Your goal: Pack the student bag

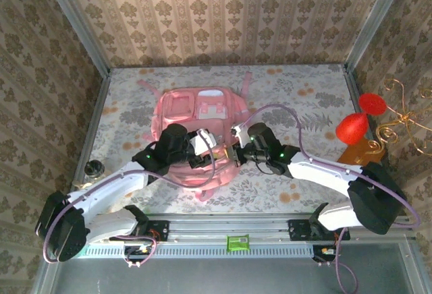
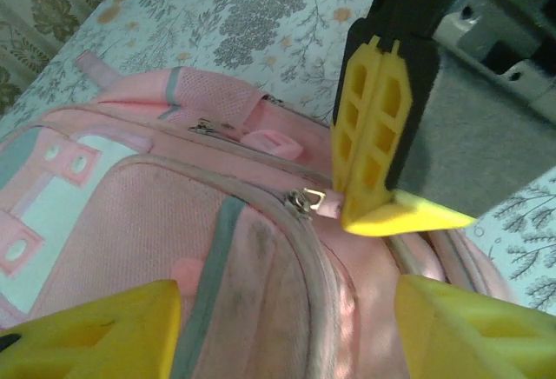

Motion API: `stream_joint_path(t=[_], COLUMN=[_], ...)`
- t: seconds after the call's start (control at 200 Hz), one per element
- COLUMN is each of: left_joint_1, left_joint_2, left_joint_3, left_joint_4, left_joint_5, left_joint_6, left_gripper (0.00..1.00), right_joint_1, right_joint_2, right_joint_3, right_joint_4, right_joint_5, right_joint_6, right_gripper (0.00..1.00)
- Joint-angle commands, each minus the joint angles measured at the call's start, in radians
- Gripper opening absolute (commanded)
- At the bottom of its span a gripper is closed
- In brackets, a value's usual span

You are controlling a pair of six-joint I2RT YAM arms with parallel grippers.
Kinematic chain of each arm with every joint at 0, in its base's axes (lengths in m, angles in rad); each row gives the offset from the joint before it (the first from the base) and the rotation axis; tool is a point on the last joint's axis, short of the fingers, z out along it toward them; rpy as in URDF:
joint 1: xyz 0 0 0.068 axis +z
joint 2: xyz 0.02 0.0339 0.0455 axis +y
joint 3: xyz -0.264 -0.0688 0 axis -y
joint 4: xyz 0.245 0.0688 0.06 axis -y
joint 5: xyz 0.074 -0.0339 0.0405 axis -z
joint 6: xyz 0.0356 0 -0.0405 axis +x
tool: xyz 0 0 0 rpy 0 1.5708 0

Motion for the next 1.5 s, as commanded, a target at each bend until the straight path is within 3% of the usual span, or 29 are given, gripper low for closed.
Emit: stream_joint_path(t=[0.0,0.195,0.55,1.005,1.335,1.5], left_joint_1=[0.000,0.005,0.033,0.041,0.041,0.041], left_joint_2=[0.036,0.105,0.077,0.041,0.057,0.119], left_joint_3=[0.034,0.045,0.005,-0.036,-0.037,0.000], left_joint_4=[-0.044,-0.036,-0.007,0.005,0.044,0.088], left_joint_5=[-0.044,-0.051,-0.014,0.092,0.158,0.205], left_joint_6=[0.048,0.063,0.084,0.146,0.168,0.193], left_gripper=[0.63,0.51,0.00,0.00,0.00,0.00], right_joint_1=[0.019,0.019,-0.037,-0.128,-0.159,-0.162], right_joint_2=[-0.029,-0.037,-0.006,0.094,0.107,0.028], right_joint_3=[-0.001,-0.017,-0.020,0.101,0.120,0.063], right_joint_4=[0.090,0.093,0.017,-0.148,-0.170,-0.186], right_joint_5=[-0.040,-0.047,0.052,0.144,0.121,0.116], right_joint_6=[0.011,-0.001,0.029,0.108,0.096,0.055], right_gripper=[0.00,0.00,0.00,0.00,0.00,0.26])
